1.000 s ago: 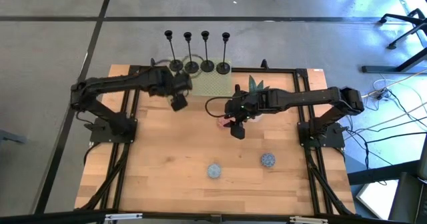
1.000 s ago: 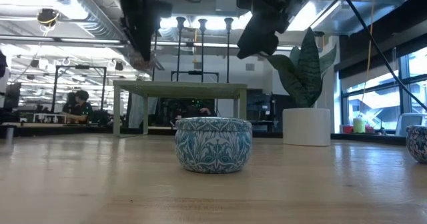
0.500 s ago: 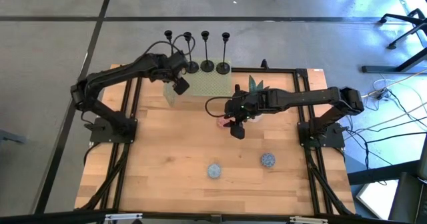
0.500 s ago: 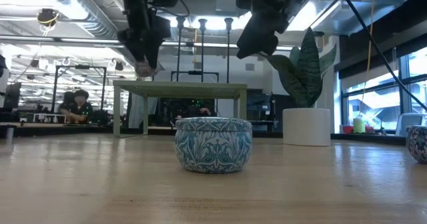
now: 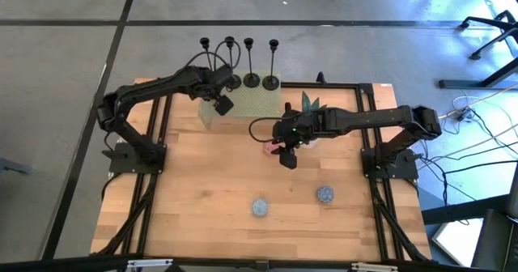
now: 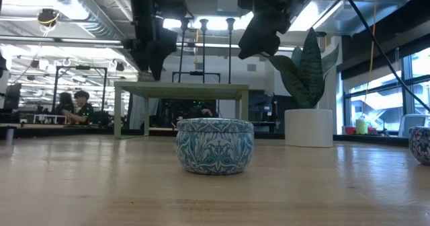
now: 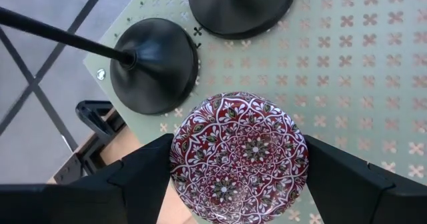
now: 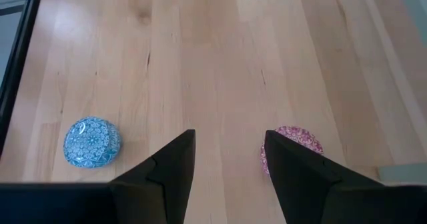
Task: Pick & Place candle stick holders
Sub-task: Put the purple scented candle on the shelf
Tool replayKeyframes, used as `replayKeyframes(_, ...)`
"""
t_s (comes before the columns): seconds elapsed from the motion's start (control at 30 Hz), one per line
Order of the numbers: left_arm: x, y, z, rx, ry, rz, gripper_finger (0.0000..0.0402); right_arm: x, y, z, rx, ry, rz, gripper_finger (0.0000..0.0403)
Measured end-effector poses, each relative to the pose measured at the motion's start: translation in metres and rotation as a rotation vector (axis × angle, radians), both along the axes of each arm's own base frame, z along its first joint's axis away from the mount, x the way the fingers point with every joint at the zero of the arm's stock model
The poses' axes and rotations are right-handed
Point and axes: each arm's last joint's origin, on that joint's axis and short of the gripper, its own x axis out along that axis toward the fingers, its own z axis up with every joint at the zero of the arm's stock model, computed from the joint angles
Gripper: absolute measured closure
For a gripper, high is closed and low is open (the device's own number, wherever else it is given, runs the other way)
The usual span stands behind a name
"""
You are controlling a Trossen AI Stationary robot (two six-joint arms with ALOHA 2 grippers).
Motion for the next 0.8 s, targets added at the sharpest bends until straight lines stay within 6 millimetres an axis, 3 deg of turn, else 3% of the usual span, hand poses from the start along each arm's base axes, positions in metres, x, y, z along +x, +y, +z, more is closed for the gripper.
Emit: replayKeyframes(0.8,-0.0057,-0.0088,0.0073,-0.108,-0.087,-0.009,0.0091,0.0000,0.0000,0.0000,-0.001,0.000,0.000,0.0219)
